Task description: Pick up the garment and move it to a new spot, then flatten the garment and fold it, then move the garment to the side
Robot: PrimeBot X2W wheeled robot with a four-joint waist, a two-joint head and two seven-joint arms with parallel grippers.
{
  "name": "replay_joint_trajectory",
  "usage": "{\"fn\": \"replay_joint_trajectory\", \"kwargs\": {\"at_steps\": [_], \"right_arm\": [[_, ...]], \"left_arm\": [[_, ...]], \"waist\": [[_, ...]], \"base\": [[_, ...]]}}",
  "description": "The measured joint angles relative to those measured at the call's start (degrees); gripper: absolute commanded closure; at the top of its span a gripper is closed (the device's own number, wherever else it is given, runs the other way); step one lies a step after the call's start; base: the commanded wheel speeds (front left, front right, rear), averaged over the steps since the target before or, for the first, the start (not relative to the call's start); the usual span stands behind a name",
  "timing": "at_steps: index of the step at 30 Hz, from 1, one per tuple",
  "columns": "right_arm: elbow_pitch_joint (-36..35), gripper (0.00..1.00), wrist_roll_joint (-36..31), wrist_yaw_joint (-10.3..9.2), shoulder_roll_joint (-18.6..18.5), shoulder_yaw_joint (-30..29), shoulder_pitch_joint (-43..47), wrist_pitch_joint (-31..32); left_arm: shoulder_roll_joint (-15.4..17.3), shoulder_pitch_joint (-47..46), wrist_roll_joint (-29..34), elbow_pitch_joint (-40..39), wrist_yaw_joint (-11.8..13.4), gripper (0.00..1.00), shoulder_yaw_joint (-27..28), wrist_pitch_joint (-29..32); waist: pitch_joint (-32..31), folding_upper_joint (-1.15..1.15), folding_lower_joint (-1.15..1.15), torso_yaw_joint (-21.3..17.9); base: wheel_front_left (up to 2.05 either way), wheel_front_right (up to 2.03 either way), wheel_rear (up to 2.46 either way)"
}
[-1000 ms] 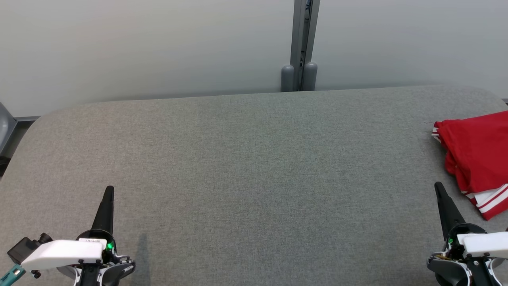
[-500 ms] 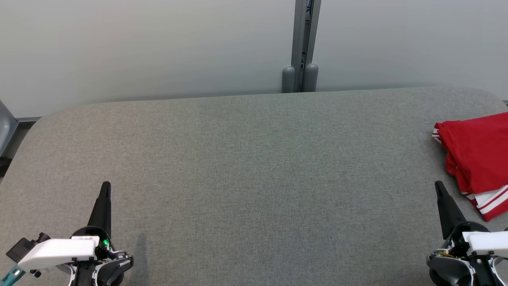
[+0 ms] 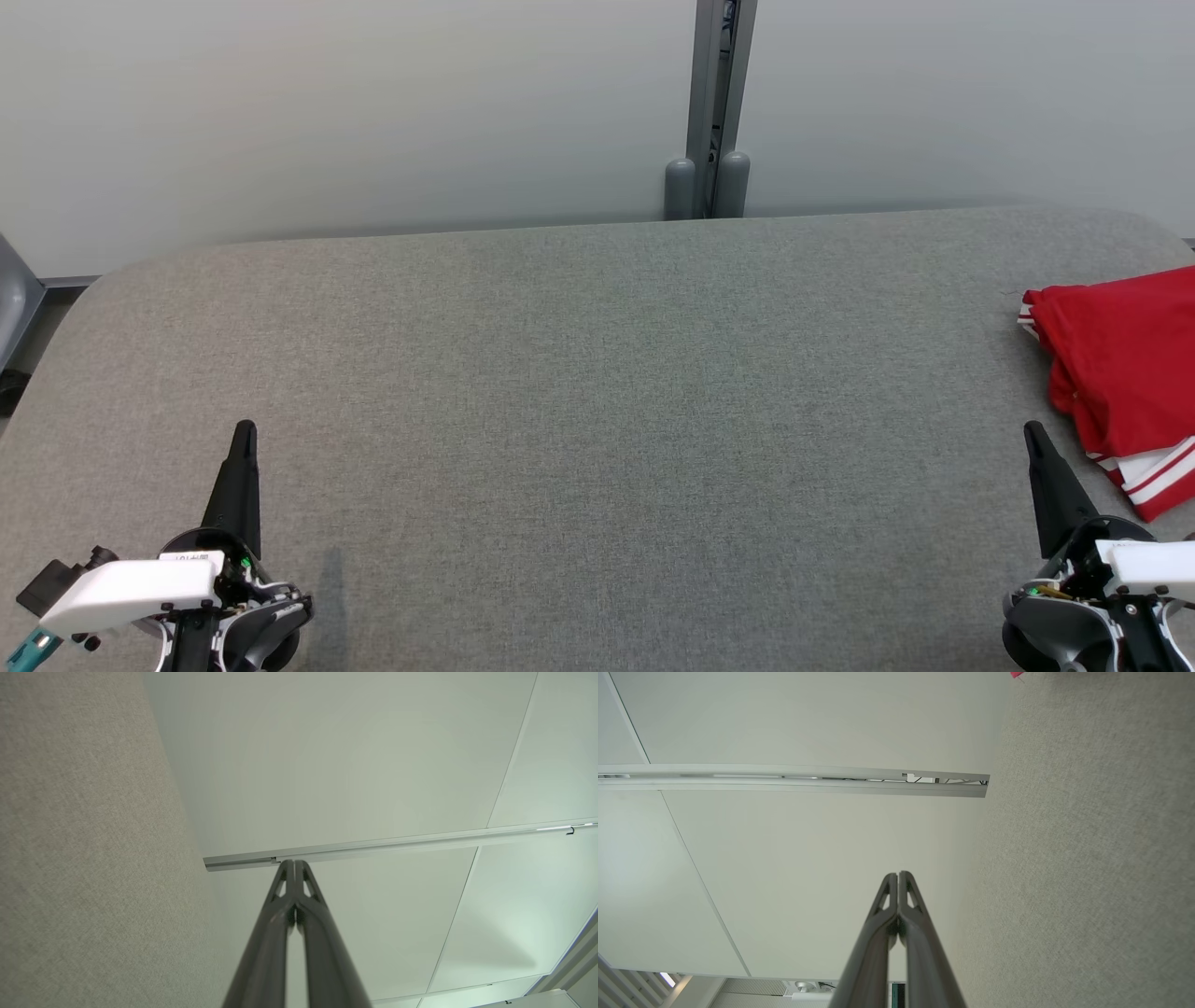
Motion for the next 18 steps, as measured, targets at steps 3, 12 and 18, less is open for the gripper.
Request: {"fn": "replay_joint_trajectory", "kwargs": {"at_steps": [3, 12, 18], "right_arm": [[0.00, 1.00, 0.00, 0.00, 0.00, -0.01, 0.00, 0.00], [0.00, 1.00, 0.00, 0.00, 0.01, -0.05, 0.00, 0.00], [0.00, 1.00, 0.00, 0.00, 0.02, -0.08, 0.00, 0.01]], "left_arm": [[-0.02, 0.00, 0.01, 0.00, 0.00, 1.00, 0.04, 0.01], [-0.08, 0.00, 0.02, 0.00, -0.01, 1.00, 0.14, 0.05], [-0.12, 0.00, 0.03, 0.00, -0.01, 1.00, 0.21, 0.16]], "waist": [[0.00, 0.00, 0.00, 0.00], [0.00, 0.00, 0.00, 0.00], [0.00, 0.00, 0.00, 0.00]], "base": [[0.00, 0.00, 0.00], [0.00, 0.00, 0.00], [0.00, 0.00, 0.00]]}}
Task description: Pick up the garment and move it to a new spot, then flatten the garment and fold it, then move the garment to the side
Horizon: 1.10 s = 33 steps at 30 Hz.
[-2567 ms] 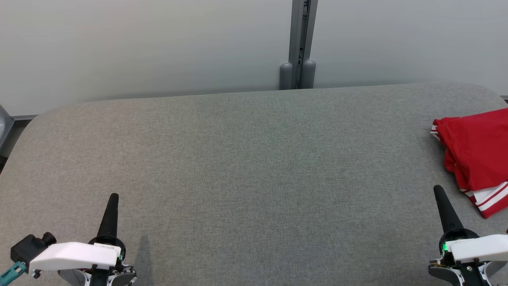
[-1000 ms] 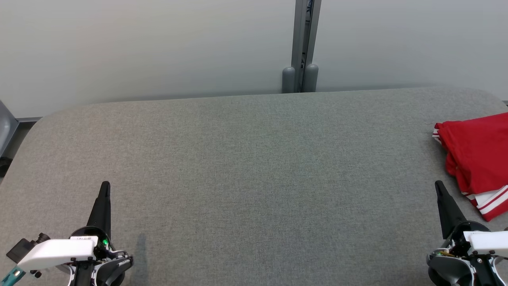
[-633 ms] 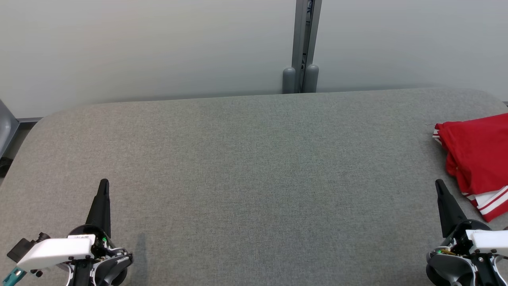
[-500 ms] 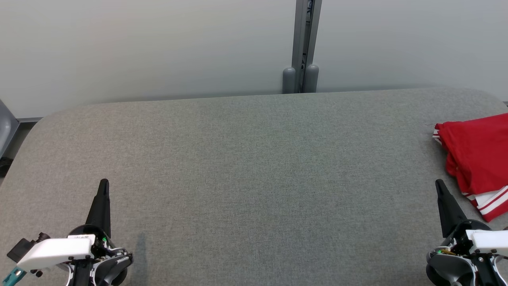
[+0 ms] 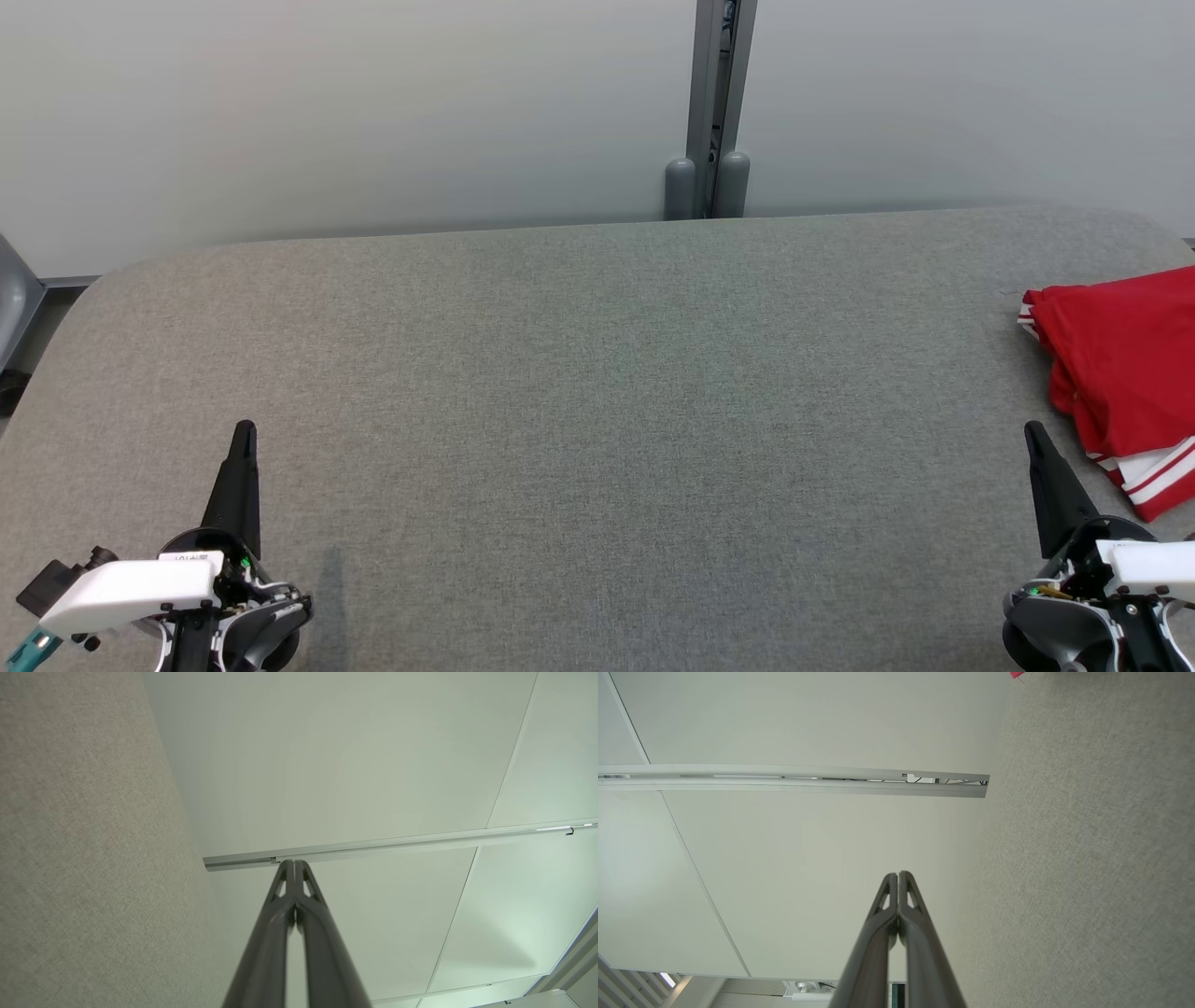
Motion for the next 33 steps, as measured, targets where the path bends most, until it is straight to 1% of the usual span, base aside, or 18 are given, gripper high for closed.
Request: {"fn": "replay_joint_trajectory", "kwargs": {"at_steps": [33], "right_arm": [[0.01, 1.00, -0.01, 0.00, 0.03, -0.09, 0.00, 0.09]], "left_arm": [[-0.16, 0.00, 0.20, 0.00, 0.00, 1.00, 0.32, 0.21]], "waist": [[0.00, 0.00, 0.00, 0.00]], "base": [[0.00, 0.00, 0.00]]}}
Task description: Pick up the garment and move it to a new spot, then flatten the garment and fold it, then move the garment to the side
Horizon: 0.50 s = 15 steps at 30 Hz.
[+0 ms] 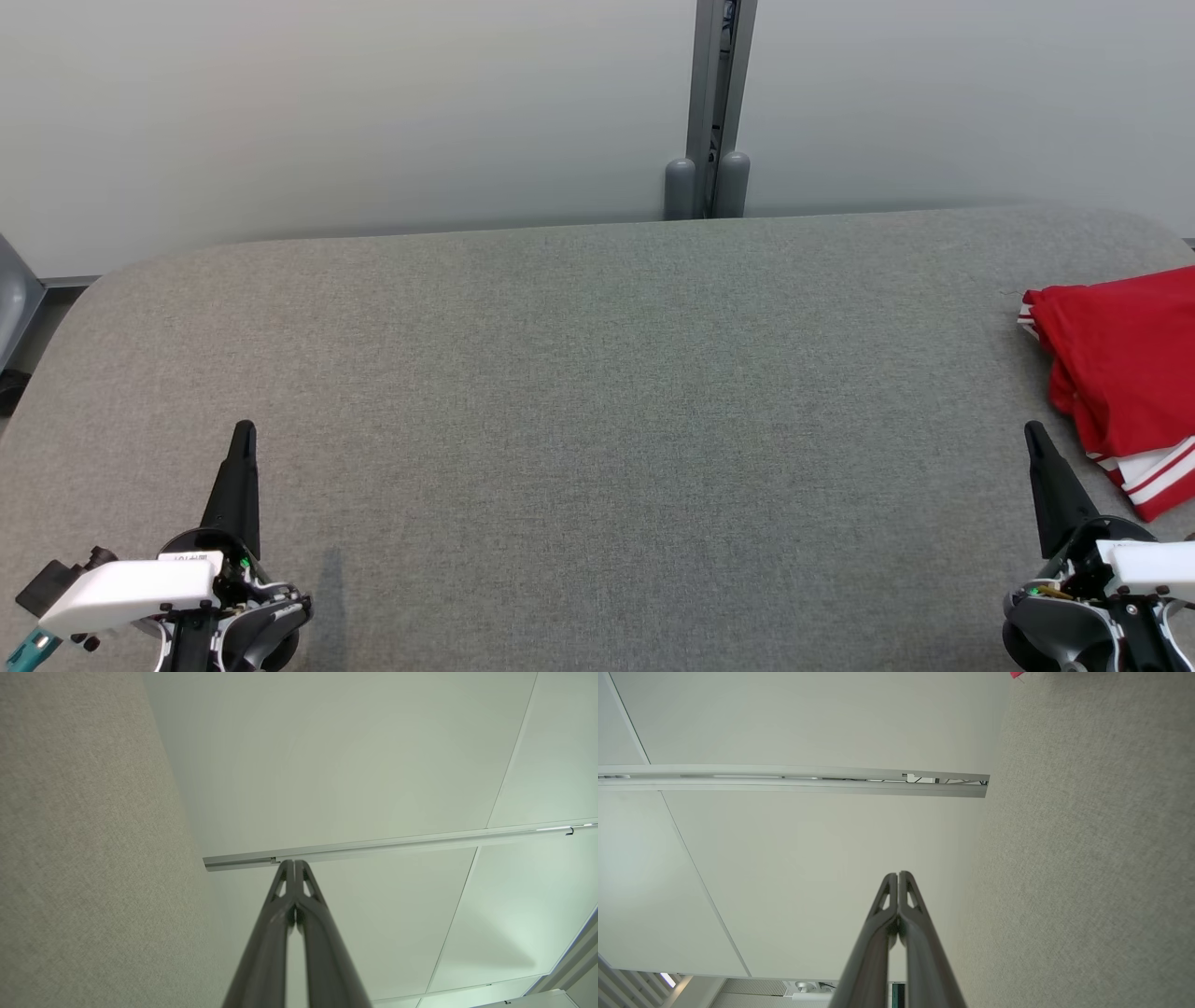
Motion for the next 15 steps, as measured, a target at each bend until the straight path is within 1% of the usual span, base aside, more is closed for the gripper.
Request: {"fn": "replay_joint_trajectory", "kwargs": {"at_steps": [15], "right_arm": [[0.00, 1.00, 0.00, 0.00, 0.01, -0.02, 0.00, 0.01]], "left_arm": [[-0.04, 0.00, 0.04, 0.00, 0.00, 1.00, 0.09, 0.07]], "waist": [[0.00, 0.00, 0.00, 0.00]], "base": [[0.00, 0.00, 0.00]]}}
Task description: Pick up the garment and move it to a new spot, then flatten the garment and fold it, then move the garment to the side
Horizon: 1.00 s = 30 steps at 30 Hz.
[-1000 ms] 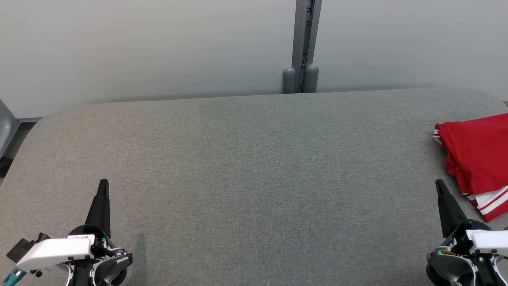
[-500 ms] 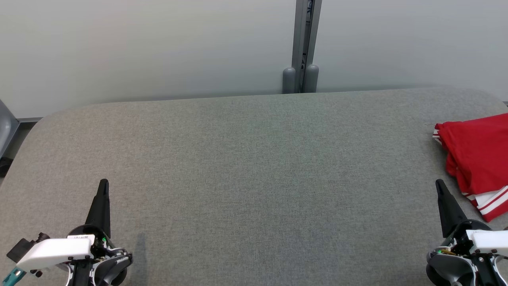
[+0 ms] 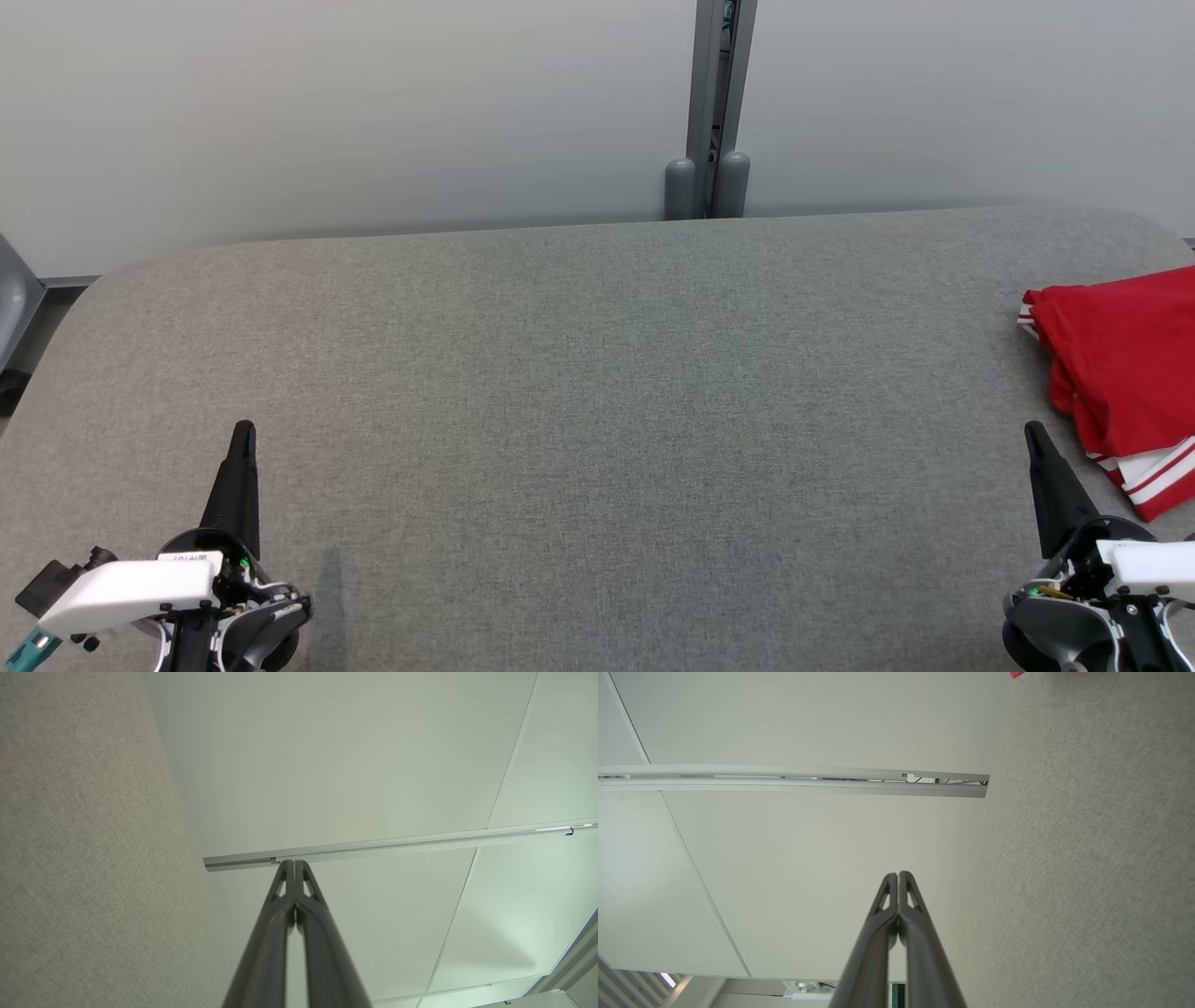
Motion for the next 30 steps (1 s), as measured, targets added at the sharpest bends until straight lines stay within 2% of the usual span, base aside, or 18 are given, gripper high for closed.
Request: {"fn": "replay_joint_trajectory", "kwargs": {"at_steps": [30], "right_arm": [[0.00, 1.00, -0.01, 0.00, 0.02, -0.03, 0.00, 0.11]], "left_arm": [[-0.09, -0.01, 0.09, 0.01, 0.00, 1.00, 0.13, 0.09]], "waist": [[0.00, 0.00, 0.00, 0.00]], "base": [[0.00, 0.00, 0.00]]}}
